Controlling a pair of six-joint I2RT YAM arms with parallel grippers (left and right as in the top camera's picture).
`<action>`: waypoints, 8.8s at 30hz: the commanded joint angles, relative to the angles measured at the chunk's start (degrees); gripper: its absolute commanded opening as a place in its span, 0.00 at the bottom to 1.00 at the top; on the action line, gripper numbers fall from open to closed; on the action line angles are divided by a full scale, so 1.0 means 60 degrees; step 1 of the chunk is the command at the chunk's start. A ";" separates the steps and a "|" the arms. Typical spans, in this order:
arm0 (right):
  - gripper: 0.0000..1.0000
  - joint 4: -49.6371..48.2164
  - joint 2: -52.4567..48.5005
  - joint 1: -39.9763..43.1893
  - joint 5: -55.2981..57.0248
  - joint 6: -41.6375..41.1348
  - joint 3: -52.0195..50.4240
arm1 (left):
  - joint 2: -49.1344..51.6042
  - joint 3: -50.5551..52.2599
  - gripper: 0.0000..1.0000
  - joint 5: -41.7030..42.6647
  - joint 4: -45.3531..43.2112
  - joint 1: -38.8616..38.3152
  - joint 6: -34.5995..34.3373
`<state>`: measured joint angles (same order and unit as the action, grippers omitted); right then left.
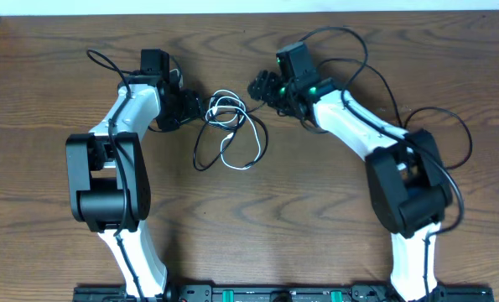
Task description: Untangle cables
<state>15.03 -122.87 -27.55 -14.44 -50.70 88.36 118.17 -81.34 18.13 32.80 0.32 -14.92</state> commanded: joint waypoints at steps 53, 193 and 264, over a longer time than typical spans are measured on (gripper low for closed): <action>0.01 -0.3144 -0.1668 -0.0004 -0.1249 0.0251 -0.0102 | 0.0951 0.0109 0.21 -0.1392 -0.0601 -0.0663 0.0007; 0.32 0.2138 -0.2044 -0.0729 0.0113 1.1894 0.3020 | 0.0594 0.0127 0.08 0.2335 -0.0699 -0.0219 0.1056; 0.18 0.3206 -0.2364 -0.0798 -0.1322 1.4542 0.2925 | 0.0594 0.0127 0.08 0.1042 -0.0688 -0.0219 0.0685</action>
<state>35.31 -135.09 -32.16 -23.57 35.31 106.04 120.66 -81.01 25.10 28.45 -0.97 -10.50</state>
